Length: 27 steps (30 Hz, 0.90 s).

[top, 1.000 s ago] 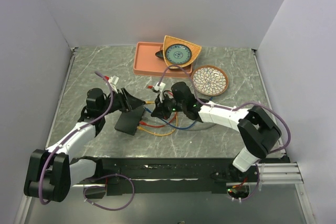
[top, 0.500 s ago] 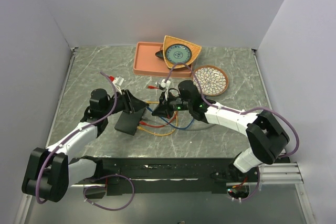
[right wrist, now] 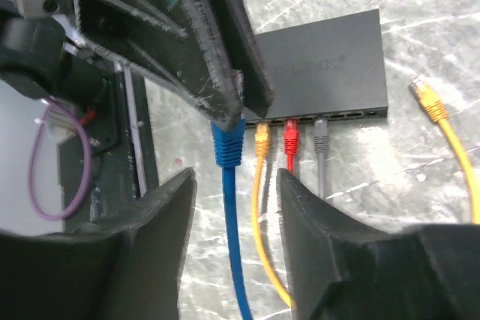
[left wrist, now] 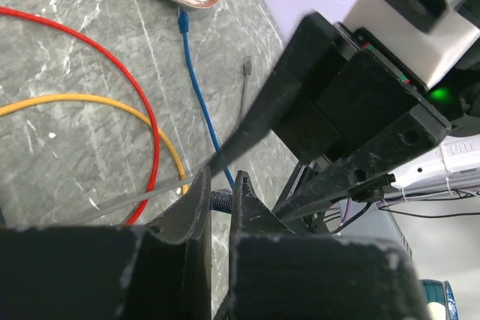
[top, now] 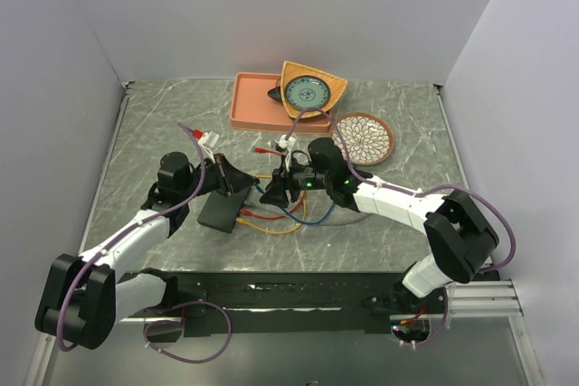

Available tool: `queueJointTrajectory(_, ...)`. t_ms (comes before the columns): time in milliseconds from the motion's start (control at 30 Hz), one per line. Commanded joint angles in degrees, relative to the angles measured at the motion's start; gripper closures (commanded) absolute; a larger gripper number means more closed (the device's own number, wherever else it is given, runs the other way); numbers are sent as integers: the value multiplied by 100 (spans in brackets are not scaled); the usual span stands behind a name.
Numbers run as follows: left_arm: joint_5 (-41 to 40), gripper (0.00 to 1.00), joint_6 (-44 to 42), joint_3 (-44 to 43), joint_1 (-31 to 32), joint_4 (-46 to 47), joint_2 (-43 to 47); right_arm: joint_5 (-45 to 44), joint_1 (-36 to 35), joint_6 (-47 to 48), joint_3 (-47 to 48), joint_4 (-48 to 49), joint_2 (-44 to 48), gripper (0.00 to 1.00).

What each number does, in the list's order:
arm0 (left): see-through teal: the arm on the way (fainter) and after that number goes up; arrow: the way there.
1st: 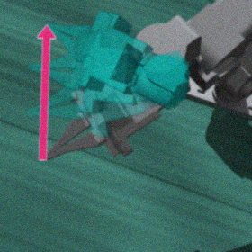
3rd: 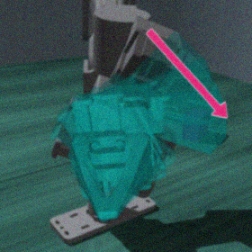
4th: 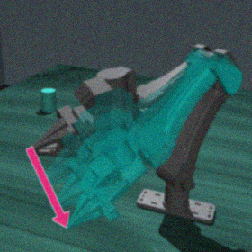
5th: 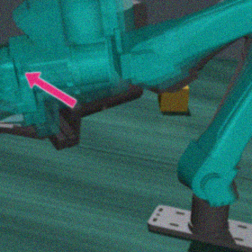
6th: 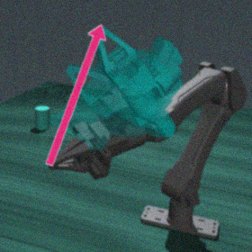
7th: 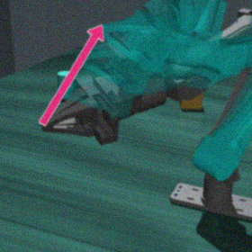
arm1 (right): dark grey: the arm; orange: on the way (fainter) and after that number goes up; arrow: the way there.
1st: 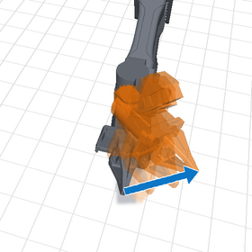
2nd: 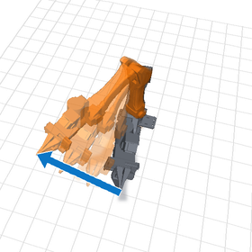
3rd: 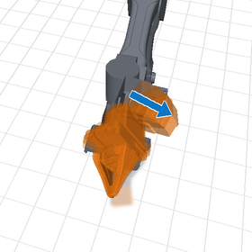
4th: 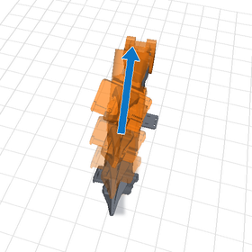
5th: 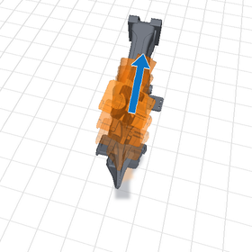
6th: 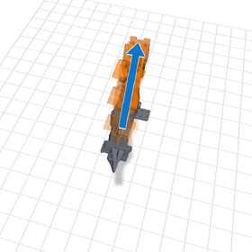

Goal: Insert the plug into the switch port

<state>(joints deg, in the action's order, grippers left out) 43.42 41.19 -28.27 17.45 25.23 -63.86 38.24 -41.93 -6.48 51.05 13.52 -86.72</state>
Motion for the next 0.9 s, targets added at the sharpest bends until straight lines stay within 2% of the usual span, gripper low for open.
queueJointTrajectory(0, 26, 99, -137, -109, 65, 271, 233, 174, 185, -361, 37, 563, 269, 28)
queueJointTrajectory(167, 88, 99, -172, -108, 171, 368, 356, 764, 484, -846, 2, 1197, 173, 27)
queueJointTrajectory(233, 62, 99, -208, -143, 214, 307, 400, 869, 484, -907, 28, 1232, 138, 31)
queueJointTrajectory(267, 70, 99, -225, -161, 232, 289, 391, 869, 484, -934, 46, 1232, 111, 37)
queueJointTrajectory(367, 105, 99, -234, -222, 259, 263, 339, 974, 484, -995, 213, 1057, -55, 40)
queueJointTrajectory(667, 18, 99, -243, -240, 294, 245, 409, 1300, 493, -1101, 142, 1206, -117, 39)
queueJointTrajectory(867, 17, 99, -217, -240, 320, 263, 435, 1554, 484, -1118, 256, 1127, -293, 53)
